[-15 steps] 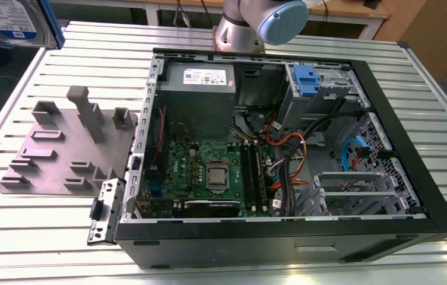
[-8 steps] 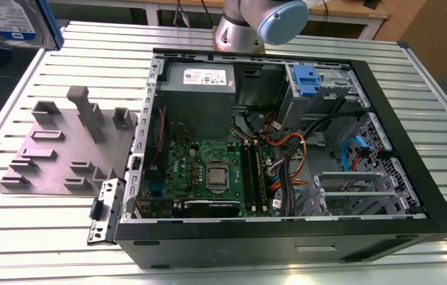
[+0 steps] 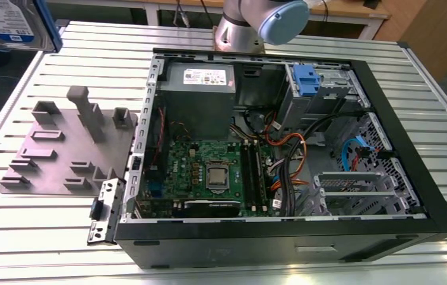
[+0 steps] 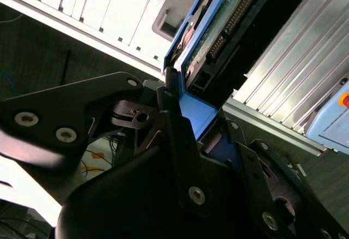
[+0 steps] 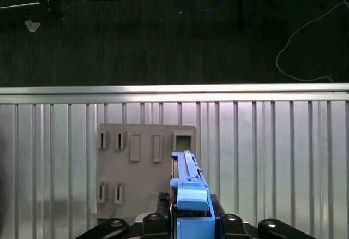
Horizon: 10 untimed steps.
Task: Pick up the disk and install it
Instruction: 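Pick up the disk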
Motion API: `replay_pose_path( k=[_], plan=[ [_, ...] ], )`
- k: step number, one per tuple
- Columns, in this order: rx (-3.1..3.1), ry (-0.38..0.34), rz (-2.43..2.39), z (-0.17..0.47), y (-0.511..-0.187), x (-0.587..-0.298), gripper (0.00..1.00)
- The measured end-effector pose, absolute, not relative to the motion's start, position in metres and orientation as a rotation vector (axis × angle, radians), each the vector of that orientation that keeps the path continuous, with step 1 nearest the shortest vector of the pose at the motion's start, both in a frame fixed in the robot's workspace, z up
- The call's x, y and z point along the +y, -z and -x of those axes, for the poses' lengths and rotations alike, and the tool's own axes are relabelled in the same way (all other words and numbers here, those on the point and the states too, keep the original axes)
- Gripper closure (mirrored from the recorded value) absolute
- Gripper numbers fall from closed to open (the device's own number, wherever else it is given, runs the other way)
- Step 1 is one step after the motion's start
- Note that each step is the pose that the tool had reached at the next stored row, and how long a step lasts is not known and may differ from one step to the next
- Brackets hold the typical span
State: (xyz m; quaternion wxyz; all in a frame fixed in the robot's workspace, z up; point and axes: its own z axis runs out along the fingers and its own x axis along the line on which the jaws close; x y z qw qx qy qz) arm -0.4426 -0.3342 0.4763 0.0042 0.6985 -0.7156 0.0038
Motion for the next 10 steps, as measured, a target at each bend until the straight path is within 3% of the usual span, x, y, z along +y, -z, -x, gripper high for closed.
replay_pose_path(
  k=[10],
  plan=[
    [-2.242,-0.012,-2.189,0.4426,-0.4764,-0.3427,0.63]
  ],
)
